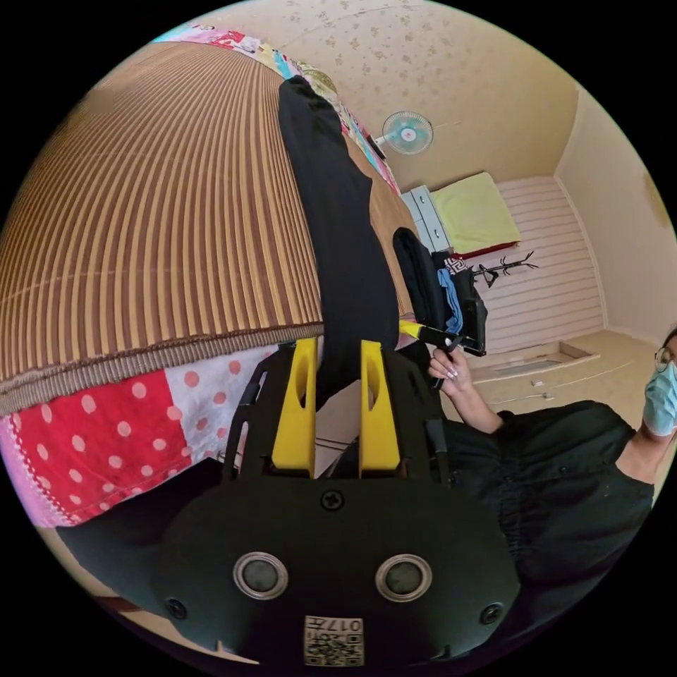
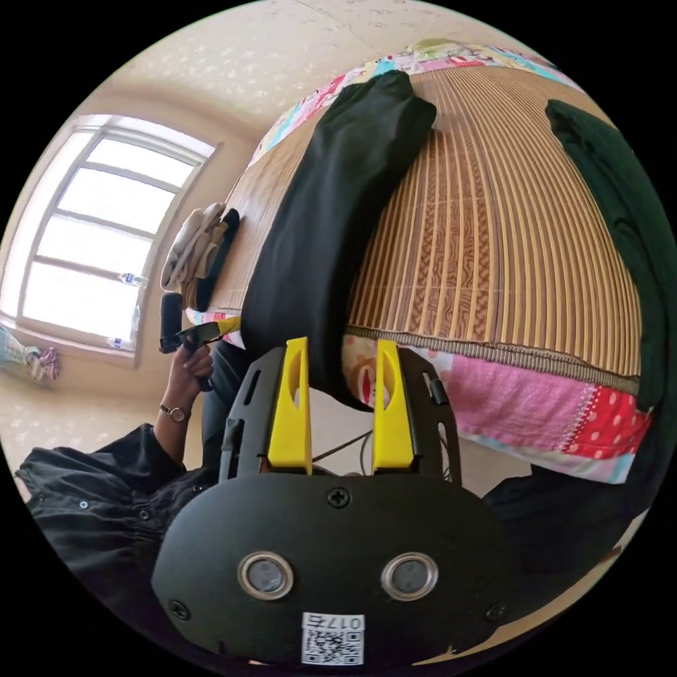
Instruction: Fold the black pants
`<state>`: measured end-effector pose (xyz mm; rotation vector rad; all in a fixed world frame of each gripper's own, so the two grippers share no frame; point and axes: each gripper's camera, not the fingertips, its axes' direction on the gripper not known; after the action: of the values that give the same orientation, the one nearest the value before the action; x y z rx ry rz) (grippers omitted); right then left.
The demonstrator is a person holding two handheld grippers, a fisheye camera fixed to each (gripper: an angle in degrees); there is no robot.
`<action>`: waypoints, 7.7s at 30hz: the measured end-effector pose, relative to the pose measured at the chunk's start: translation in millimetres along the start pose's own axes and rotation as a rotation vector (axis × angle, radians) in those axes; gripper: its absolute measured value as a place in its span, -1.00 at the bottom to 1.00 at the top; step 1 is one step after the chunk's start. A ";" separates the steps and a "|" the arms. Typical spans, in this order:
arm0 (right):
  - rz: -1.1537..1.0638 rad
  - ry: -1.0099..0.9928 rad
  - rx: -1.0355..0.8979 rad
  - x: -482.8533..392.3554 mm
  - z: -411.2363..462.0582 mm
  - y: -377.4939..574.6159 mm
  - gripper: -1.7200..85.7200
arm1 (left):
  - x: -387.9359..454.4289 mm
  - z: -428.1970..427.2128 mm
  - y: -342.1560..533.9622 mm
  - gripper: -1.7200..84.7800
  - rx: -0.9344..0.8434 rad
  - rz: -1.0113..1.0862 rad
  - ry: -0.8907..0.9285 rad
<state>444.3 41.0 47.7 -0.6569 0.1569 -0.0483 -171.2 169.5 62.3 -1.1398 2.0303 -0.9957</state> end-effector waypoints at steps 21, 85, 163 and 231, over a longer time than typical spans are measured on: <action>-0.074 -0.228 -0.043 52.5 -11.4 29.6 -0.80 | 15.2 75.0 5.7 -0.68 -0.161 -0.062 -0.090; -0.139 -0.497 0.033 133.7 -124.3 19.4 -0.90 | 0.1 145.5 114.8 -0.86 0.003 0.188 0.050; -0.006 -0.338 0.116 173.9 -44.0 -258.6 -0.42 | 55.2 57.5 -39.5 -0.48 0.312 -0.212 -0.007; 0.053 0.712 0.289 -129.1 191.8 -201.5 -0.41 | 129.0 169.7 -18.1 -0.44 0.396 -0.105 -0.954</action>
<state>348.6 9.6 337.4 -0.3221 0.8378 -0.2494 -89.1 -4.3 -31.7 -1.1833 0.9794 -0.6530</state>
